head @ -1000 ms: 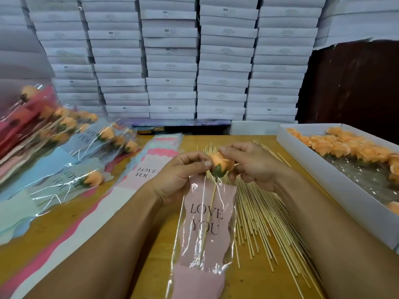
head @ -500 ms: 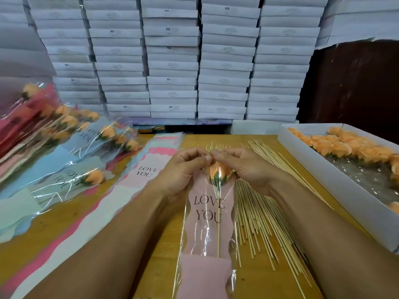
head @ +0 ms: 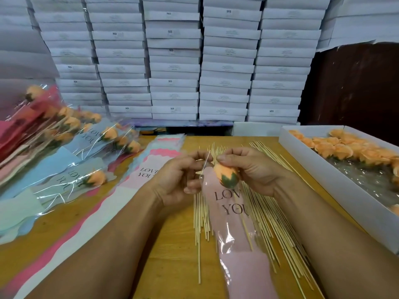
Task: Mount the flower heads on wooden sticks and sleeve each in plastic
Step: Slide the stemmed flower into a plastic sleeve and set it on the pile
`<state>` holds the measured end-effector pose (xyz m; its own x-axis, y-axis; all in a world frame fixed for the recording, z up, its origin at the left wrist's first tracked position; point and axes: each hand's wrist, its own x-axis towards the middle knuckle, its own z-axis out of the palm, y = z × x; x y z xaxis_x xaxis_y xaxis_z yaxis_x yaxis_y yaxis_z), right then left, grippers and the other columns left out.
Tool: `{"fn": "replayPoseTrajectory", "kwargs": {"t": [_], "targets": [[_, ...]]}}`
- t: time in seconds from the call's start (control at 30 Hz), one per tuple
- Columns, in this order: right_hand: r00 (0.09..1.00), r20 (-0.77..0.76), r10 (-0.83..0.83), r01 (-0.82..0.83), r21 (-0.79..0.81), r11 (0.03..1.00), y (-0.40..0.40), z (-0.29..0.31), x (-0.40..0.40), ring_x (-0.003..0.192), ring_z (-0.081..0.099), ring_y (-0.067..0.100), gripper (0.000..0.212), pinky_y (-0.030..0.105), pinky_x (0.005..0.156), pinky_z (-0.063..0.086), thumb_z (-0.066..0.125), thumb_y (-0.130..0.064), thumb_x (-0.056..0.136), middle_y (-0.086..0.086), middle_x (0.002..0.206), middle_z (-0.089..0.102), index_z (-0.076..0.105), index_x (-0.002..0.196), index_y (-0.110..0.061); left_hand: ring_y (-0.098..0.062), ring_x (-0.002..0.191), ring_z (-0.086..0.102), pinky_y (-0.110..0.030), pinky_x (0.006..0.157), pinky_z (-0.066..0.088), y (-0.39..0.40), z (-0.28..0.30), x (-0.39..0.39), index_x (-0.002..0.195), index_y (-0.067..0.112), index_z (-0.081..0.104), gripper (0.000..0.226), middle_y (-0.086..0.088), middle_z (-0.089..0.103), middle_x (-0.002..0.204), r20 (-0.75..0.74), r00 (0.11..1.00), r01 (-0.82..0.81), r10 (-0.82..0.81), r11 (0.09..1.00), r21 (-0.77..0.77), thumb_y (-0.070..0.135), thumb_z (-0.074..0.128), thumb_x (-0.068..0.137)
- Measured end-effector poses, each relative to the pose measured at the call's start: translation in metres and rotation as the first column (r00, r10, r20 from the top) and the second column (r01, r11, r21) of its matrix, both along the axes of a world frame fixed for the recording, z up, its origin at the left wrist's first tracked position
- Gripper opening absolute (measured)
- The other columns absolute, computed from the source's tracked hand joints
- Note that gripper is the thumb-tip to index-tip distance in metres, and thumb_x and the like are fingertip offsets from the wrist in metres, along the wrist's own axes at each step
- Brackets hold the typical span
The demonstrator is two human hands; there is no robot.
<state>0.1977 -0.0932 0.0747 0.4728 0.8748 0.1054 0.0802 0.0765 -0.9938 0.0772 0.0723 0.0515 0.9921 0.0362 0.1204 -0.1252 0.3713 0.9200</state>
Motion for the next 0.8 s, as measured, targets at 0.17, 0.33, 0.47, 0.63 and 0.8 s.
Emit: {"fn": "replayPoseTrajectory", "kwargs": {"t": [0.17, 0.33, 0.47, 0.63, 0.8], "targets": [[1.000, 0.002, -0.001, 0.001, 0.010, 1.000, -0.001, 0.000, 0.001, 0.069, 0.063, 0.011, 0.018, 0.025, 0.062, 0.051, 0.080, -0.029, 0.069, -0.004, 0.075, 0.069, 0.068, 0.076, -0.017, -0.011, 0.044, 0.054, -0.017, 0.039, 0.040, 0.007, -0.003, -0.002, 0.122, 0.002, 0.053, 0.046, -0.008, 0.068, 0.078, 0.045, 0.995, 0.084, -0.087, 0.994, 0.071, -0.012, 0.051, 0.078], [1.000, 0.003, -0.015, 0.014, 0.033, 0.999, -0.002, 0.003, -0.001, 0.064, 0.060, 0.009, 0.019, 0.027, 0.064, 0.048, 0.076, -0.026, 0.071, -0.004, 0.071, 0.067, 0.065, 0.080, -0.013, -0.013, 0.055, 0.064, -0.019, 0.044, 0.046, 0.013, -0.003, -0.004, 0.124, 0.007, 0.052, 0.051, -0.004, 0.071, 0.079, 0.040, 0.989, 0.134, -0.141, 0.981, 0.144, -0.012, 0.058, 0.077], [0.999, 0.004, 0.041, -0.041, 0.032, 0.999, -0.004, 0.003, -0.004, 0.067, 0.058, 0.014, 0.017, 0.029, 0.068, 0.045, 0.074, -0.021, 0.073, 0.001, 0.072, 0.065, 0.063, 0.078, -0.009, -0.020, 0.062, 0.061, -0.024, 0.051, 0.051, 0.003, -0.006, 0.002, 0.111, 0.011, 0.066, 0.037, -0.005, 0.070, 0.083, 0.042, 0.998, -0.056, 0.048, 0.974, 0.219, -0.007, 0.068, 0.079], [0.992, 0.087, 0.094, -0.093, -0.018, 0.996, -0.008, 0.006, -0.004, 0.080, 0.060, 0.027, 0.029, 0.036, 0.079, 0.043, 0.071, -0.030, 0.084, 0.023, 0.085, 0.061, 0.067, 0.059, -0.016, -0.019, 0.066, 0.069, -0.024, 0.055, 0.056, -0.013, -0.013, 0.010, 0.097, 0.006, 0.070, 0.026, -0.013, 0.071, 0.088, 0.124, 0.966, -0.235, 0.225, 0.969, 0.077, -0.014, 0.066, 0.080], [0.989, 0.147, 0.008, -0.003, -0.033, 0.999, -0.007, 0.003, 0.002, 0.086, 0.070, 0.018, 0.046, 0.036, 0.087, 0.047, 0.060, -0.025, 0.095, 0.016, 0.086, 0.075, 0.062, 0.049, -0.018, -0.019, 0.071, 0.069, -0.027, 0.057, 0.055, -0.012, -0.012, 0.011, 0.113, 0.006, 0.067, 0.026, -0.014, 0.072, 0.097, 0.030, 0.953, -0.304, 0.303, 0.946, 0.115, -0.001, 0.067, 0.088]]}}
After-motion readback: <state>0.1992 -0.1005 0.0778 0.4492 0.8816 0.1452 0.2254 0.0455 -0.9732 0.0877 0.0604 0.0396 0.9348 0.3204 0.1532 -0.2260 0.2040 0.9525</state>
